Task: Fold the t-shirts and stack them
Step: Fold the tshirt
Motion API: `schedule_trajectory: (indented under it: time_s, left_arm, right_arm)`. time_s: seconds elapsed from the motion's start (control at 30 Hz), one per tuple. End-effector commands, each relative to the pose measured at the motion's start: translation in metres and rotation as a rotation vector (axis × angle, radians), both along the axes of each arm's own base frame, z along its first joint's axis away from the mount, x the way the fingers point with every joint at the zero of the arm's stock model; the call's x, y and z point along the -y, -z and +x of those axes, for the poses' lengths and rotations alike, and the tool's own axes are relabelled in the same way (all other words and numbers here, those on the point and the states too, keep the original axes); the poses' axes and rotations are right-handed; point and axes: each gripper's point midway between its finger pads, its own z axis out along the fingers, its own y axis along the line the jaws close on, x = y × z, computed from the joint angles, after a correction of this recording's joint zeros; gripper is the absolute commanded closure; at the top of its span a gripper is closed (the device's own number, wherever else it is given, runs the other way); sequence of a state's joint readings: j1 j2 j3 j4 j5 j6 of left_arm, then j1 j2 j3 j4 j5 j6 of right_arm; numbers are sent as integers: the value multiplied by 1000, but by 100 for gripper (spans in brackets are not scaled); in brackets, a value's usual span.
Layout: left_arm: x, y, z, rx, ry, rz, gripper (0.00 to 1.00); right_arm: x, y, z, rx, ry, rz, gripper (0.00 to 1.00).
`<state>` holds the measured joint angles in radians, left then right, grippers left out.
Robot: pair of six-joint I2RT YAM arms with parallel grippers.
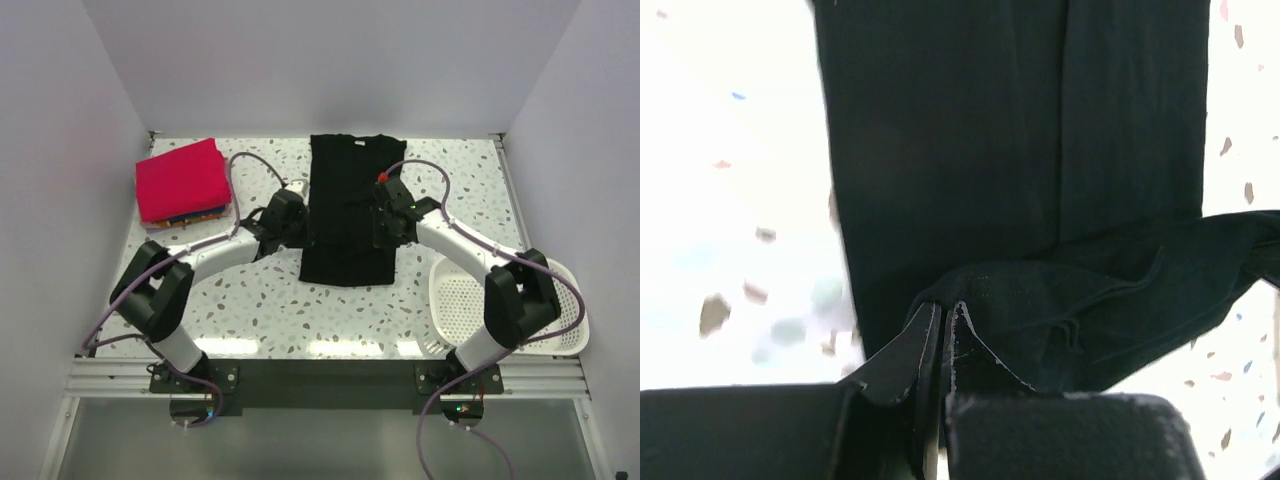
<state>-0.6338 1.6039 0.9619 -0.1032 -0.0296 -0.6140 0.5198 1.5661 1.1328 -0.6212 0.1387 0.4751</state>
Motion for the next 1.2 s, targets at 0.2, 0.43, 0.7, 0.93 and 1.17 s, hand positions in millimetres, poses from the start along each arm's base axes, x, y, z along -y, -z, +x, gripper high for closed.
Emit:
schedule_trajectory:
  time_s: [0.2, 0.43, 0.7, 0.93, 1.17]
  left_arm:
    - [21, -25, 85, 132, 47, -40, 100]
    - [20, -30, 116, 148, 70, -67, 100]
    - [25, -25, 144, 143, 83, -71, 100]
    - [27, -19, 166, 132, 71, -45, 100]
    - [9, -14, 182, 102, -29, -7, 99]
  right_arm:
    - [7, -17, 69, 78, -11, -27, 100]
    - [13, -15, 92, 77, 1, -38, 100]
    - [23, -7, 113, 58, 19, -36, 100]
    - [27, 10, 124, 26, 32, -39, 100]
    - [41, 4, 146, 36, 83, -33, 98]
